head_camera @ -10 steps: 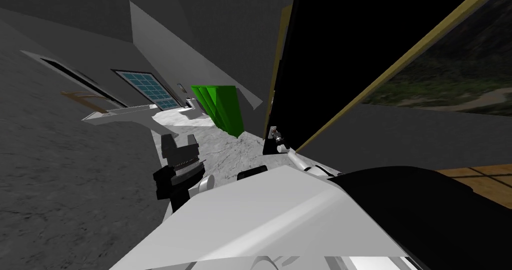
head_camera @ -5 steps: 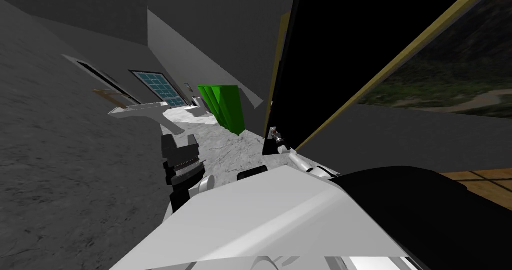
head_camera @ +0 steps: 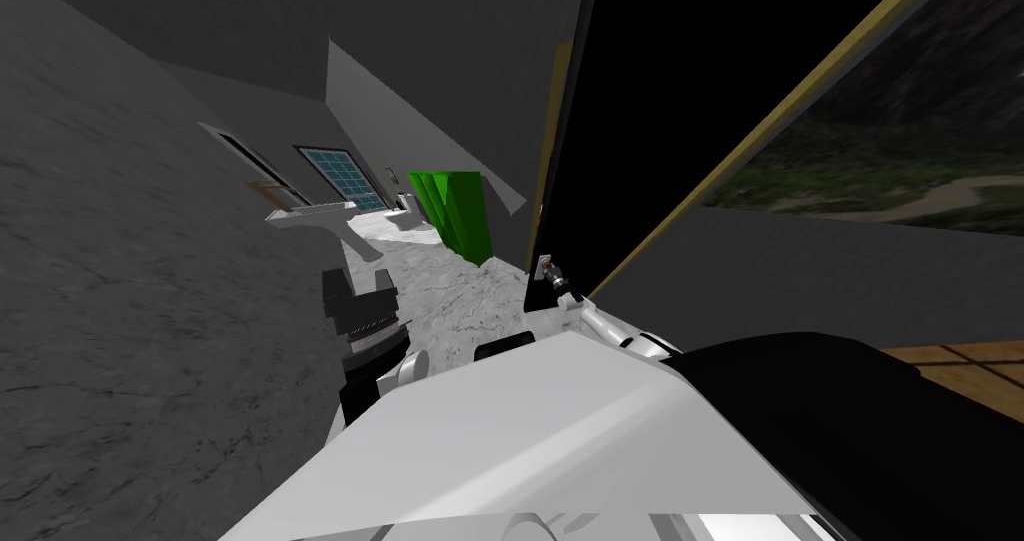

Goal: Pull the door open

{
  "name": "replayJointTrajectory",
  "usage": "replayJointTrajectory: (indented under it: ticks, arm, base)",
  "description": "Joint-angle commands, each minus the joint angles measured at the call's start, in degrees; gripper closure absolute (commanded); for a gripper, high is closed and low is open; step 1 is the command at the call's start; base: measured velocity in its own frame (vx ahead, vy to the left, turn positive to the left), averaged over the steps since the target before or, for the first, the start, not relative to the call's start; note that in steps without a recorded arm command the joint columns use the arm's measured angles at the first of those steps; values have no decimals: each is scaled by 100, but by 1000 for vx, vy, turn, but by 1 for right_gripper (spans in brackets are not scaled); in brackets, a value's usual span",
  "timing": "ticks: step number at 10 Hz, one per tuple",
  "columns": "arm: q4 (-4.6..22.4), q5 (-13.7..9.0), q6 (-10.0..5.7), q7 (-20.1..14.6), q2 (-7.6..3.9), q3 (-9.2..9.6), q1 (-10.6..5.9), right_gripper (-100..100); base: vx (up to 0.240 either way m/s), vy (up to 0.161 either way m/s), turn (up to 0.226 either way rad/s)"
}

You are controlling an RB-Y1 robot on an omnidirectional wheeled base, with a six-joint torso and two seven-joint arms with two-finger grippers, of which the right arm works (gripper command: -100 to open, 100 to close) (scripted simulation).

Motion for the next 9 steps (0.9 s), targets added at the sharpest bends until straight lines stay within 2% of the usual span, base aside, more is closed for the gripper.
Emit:
replayJointTrajectory:
  ticks: [1, 2, 3, 5, 9]
  arm:
    - [-66, 9, -46, -98, -93, 86, 59, 100]
    - [-43, 7, -26, -56, -58, 53, 37, 100]
    - [-120, 35, -63, -134, -133, 170, 100, 100]
    - [-216, 65, -114, -216, -227, 288, 157, 100]
    - [-465, 143, -247, -429, -468, 592, 303, 100]
  base:
    - [-198, -54, 85]
    - [-87, -18, 24]
    - [-145, -33, 80]
    - [-162, -82, 70]
    - [-188, -120, 88]
